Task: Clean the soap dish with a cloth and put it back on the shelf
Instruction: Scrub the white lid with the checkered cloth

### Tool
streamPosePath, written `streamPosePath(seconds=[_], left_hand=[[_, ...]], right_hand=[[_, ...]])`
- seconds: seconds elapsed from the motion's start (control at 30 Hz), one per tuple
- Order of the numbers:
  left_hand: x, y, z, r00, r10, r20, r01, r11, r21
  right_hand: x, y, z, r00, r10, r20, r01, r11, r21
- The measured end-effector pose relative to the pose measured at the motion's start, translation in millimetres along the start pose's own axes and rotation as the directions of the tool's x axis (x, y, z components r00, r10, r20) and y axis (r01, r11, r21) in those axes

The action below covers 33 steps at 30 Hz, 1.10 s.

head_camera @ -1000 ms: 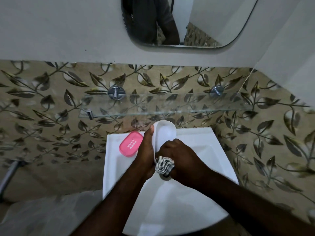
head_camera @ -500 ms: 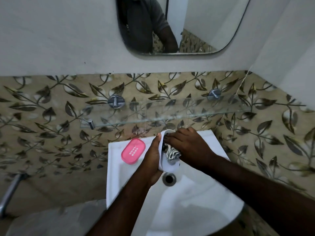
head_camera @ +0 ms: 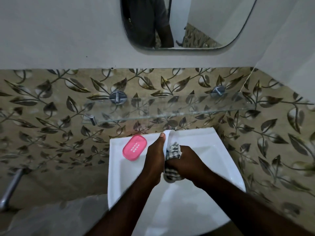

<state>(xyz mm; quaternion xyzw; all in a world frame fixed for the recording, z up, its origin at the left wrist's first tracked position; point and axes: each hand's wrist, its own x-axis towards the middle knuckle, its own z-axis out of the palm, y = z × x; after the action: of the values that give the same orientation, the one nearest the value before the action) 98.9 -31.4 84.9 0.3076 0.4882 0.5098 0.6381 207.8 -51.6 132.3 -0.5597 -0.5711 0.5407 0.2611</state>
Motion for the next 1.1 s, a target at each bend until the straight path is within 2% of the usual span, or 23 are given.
streamPosePath(seconds=[0.07, 0.17, 0.27, 0.3, 0.37, 0.43, 0.47, 0.53, 0.57, 0.6, 0.63, 0.67, 0.7, 0.73, 0.77, 0.8, 0.83, 0.87, 0.9, 0.93, 1.0, 1.03, 1.1], left_hand=[[-2, 3, 2, 0.997, 0.076, 0.022, -0.077, 0.996, 0.034], [3, 9, -5, 0.987, 0.153, 0.051, -0.156, 0.986, 0.052], [3, 9, -7, 0.978, 0.180, 0.106, -0.180, 0.984, -0.016], [1, 5, -5, 0.981, 0.164, 0.107, -0.160, 0.986, -0.041], [-4, -3, 0, 0.988, 0.109, 0.108, -0.097, 0.990, -0.107], [-6, -6, 0, 0.992, 0.051, 0.115, -0.031, 0.986, -0.167], [-7, -4, 0, 0.993, 0.023, 0.117, -0.002, 0.983, -0.183], [-10, 0, -2, 0.991, 0.006, 0.133, 0.014, 0.988, -0.156], [-9, 0, -2, 0.993, -0.009, 0.117, 0.021, 0.995, -0.102], [-7, 0, -2, 0.994, -0.001, 0.108, 0.006, 0.999, -0.043], [-4, 1, -1, 0.993, 0.041, 0.109, -0.045, 0.998, 0.035], [-1, 4, 3, 0.989, 0.078, 0.123, -0.092, 0.990, 0.111], [0, 6, 7, 0.989, 0.101, 0.106, -0.116, 0.982, 0.148], [3, 9, 9, 0.991, 0.101, 0.091, -0.112, 0.985, 0.131], [6, 11, 9, 0.993, 0.095, 0.070, -0.102, 0.990, 0.094], [10, 9, 7, 0.992, 0.119, 0.049, -0.121, 0.991, 0.055], [14, 6, 3, 0.989, 0.148, 0.029, -0.149, 0.988, 0.042], [16, 4, 1, 0.983, 0.186, 0.014, -0.186, 0.980, 0.069], [16, 2, 2, 0.972, 0.237, 0.006, -0.235, 0.961, 0.147], [16, 0, 5, 0.953, 0.302, 0.000, -0.290, 0.915, 0.281], [13, -1, 16, 0.885, 0.465, 0.013, -0.378, 0.703, 0.602], [11, -2, 24, 0.850, 0.525, 0.043, -0.404, 0.597, 0.693], [7, -1, 35, 0.815, 0.569, 0.108, -0.449, 0.503, 0.739]], right_hand=[[-3, -8, -1, 0.997, 0.075, 0.032, -0.080, 0.966, 0.246], [1, -20, 3, 0.991, 0.132, 0.005, -0.118, 0.868, 0.482], [11, -25, 3, 0.968, 0.225, -0.108, -0.062, 0.634, 0.771], [13, -25, 3, 0.957, 0.248, -0.150, -0.026, 0.590, 0.807], [12, -21, 7, 0.947, 0.203, -0.247, 0.066, 0.632, 0.772], [7, -11, 10, 0.939, 0.011, -0.344, 0.189, 0.819, 0.542], [5, -7, 7, 0.939, -0.129, -0.318, 0.247, 0.899, 0.363], [6, 5, -9, 0.946, -0.304, -0.117, 0.307, 0.952, 0.008], [8, 10, -18, 0.949, -0.315, 0.018, 0.312, 0.930, -0.195], [11, 14, -25, 0.939, -0.310, 0.149, 0.344, 0.842, -0.416], [13, 17, -29, 0.930, -0.280, 0.239, 0.368, 0.706, -0.605], [15, 20, -32, 0.929, -0.268, 0.256, 0.368, 0.594, -0.715], [16, 22, -34, 0.929, -0.306, 0.208, 0.352, 0.552, -0.756], [18, 23, -36, 0.921, -0.374, 0.113, 0.334, 0.602, -0.725], [17, 23, -37, 0.902, -0.429, -0.039, 0.324, 0.734, -0.597], [16, 21, -37, 0.890, -0.398, -0.221, 0.309, 0.884, -0.350], [16, 22, -39, 0.886, -0.292, -0.359, 0.299, 0.953, -0.037], [15, 22, -41, 0.898, -0.161, -0.410, 0.280, 0.927, 0.251], [15, 25, -45, 0.910, -0.063, -0.410, 0.261, 0.855, 0.449], [16, 28, -49, 0.923, -0.009, -0.386, 0.236, 0.803, 0.547], [13, 30, -50, 0.936, -0.006, -0.352, 0.232, 0.761, 0.606], [13, 33, -51, 0.931, -0.040, -0.364, 0.264, 0.761, 0.592], [13, 36, -53, 0.910, -0.091, -0.404, 0.326, 0.760, 0.562]])
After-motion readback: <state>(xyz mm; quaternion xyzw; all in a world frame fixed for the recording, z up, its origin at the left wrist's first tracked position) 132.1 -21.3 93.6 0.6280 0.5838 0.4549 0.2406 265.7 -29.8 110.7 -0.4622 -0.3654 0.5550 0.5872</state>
